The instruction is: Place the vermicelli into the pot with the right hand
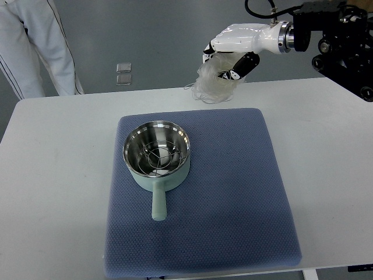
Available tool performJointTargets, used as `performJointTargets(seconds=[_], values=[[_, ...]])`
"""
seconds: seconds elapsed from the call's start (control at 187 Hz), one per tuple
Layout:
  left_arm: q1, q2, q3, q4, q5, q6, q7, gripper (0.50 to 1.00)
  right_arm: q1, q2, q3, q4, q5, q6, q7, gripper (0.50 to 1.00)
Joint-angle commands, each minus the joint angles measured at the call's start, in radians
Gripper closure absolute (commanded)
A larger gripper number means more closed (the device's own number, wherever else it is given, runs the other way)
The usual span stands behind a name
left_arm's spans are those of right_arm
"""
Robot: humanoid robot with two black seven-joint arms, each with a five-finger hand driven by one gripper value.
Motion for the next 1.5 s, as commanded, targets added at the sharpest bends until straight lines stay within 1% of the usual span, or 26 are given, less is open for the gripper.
performJointTargets(seconds=[0.0, 0.139, 0.284, 0.413, 0.573, 0.873, 0.927, 1.007, 1.05, 1.077, 1.109, 1.13, 1.141, 1.146, 1.152, 1.157, 1.163, 1.168, 1.184, 1.195, 1.248, 1.254, 1.286, 1.398, 1.436, 1.495], values=[[0.000, 0.000, 0.000, 0.000, 0.001, 0.000, -0.001, 0.500, 0.025, 0.046, 0.001, 0.024, 0.017, 0.007, -0.002, 1.000], [0.000, 0.000, 0.000, 0.000, 0.000, 0.000, 0.000, 0.500, 0.026, 0.096, 0.001, 0.045, 0.025, -0.002, 0.001, 1.000], [0.000, 0.000, 0.000, 0.000, 0.000, 0.000, 0.000, 0.500, 0.018, 0.182, 0.010, 0.047, 0.048, -0.002, 0.008, 1.000], [0.000, 0.000, 0.000, 0.000, 0.000, 0.000, 0.000, 0.500, -0.032, 0.233, 0.009, 0.039, 0.048, -0.007, 0.004, 1.000], [0.000, 0.000, 0.000, 0.000, 0.001, 0.000, 0.000, 0.500, -0.107, 0.267, 0.010, 0.027, 0.045, -0.013, -0.002, 1.000], [0.002, 0.000, 0.000, 0.000, 0.001, 0.000, 0.000, 0.500, -0.196, 0.307, 0.010, -0.013, 0.033, -0.040, -0.006, 0.961], [0.002, 0.000, 0.000, 0.000, 0.000, 0.000, -0.001, 0.500, -0.209, 0.317, 0.009, -0.041, 0.030, -0.066, -0.006, 0.920], [0.000, 0.000, 0.000, 0.000, 0.001, 0.000, 0.000, 0.500, -0.213, 0.330, 0.003, -0.053, 0.030, -0.082, -0.006, 0.904], [0.002, 0.000, 0.000, 0.000, 0.000, 0.000, 0.000, 0.500, -0.213, 0.326, 0.003, -0.053, 0.030, -0.082, -0.006, 0.879], [0.001, 0.000, 0.000, 0.000, 0.000, 0.000, 0.000, 0.500, -0.215, 0.326, 0.003, -0.055, 0.030, -0.083, -0.006, 0.848], [0.000, 0.000, 0.000, 0.000, 0.000, 0.000, 0.000, 0.500, -0.215, 0.325, 0.003, -0.055, 0.030, -0.083, -0.006, 0.836], [0.002, 0.000, 0.000, 0.000, 0.000, 0.000, 0.000, 0.500, -0.216, 0.323, 0.003, -0.055, 0.031, -0.083, -0.006, 0.816], [0.000, 0.000, 0.000, 0.000, 0.000, 0.000, 0.000, 0.500, -0.218, 0.322, 0.004, -0.055, 0.031, -0.083, -0.006, 0.787], [0.000, 0.000, 0.000, 0.000, 0.000, 0.000, 0.000, 0.500, -0.218, 0.322, 0.004, -0.055, 0.031, -0.083, -0.006, 0.787], [0.001, 0.000, 0.000, 0.000, 0.001, 0.000, 0.000, 0.500, -0.219, 0.320, 0.004, -0.055, 0.031, -0.083, -0.006, 0.771], [0.002, 0.000, 0.000, 0.000, 0.001, 0.000, 0.000, 0.500, -0.219, 0.320, 0.004, -0.055, 0.031, -0.083, -0.006, 0.771], [0.002, 0.000, -0.002, 0.000, 0.001, 0.000, -0.001, 0.500, -0.219, 0.320, 0.004, -0.055, 0.031, -0.083, -0.006, 0.752], [0.002, 0.000, -0.002, 0.000, 0.001, 0.000, -0.001, 0.500, -0.219, 0.320, 0.004, -0.055, 0.031, -0.083, -0.006, 0.752], [0.002, 0.000, 0.000, 0.000, 0.000, 0.000, 0.000, 0.500, -0.222, 0.319, 0.004, -0.055, 0.031, -0.083, -0.006, 0.726], [0.002, 0.000, 0.000, 0.000, 0.000, 0.000, 0.000, 0.500, -0.222, 0.319, 0.004, -0.055, 0.031, -0.083, -0.006, 0.726], [0.000, 0.000, 0.000, 0.000, 0.000, 0.000, -0.001, 0.500, -0.230, 0.317, 0.006, -0.055, 0.033, -0.083, -0.005, 0.685], [0.001, 0.000, -0.002, 0.000, 0.000, 0.000, 0.000, 0.500, -0.230, 0.317, 0.007, -0.055, 0.033, -0.083, -0.005, 0.673], [0.002, 0.000, 0.000, 0.000, 0.000, 0.000, 0.000, 0.500, -0.232, 0.317, 0.007, -0.055, 0.033, -0.085, -0.005, 0.648], [0.000, 0.000, 0.000, 0.000, 0.000, 0.000, -0.001, 0.500, -0.232, 0.316, 0.010, -0.053, 0.037, -0.083, -0.005, 0.634], [0.000, 0.000, -0.002, 0.000, 0.001, 0.000, 0.000, 0.500, -0.232, 0.314, 0.010, -0.052, 0.039, -0.085, -0.003, 0.605], [0.000, 0.000, -0.002, 0.000, 0.001, 0.000, 0.000, 0.500, -0.229, 0.311, 0.010, -0.047, 0.042, -0.083, -0.003, 0.599]])
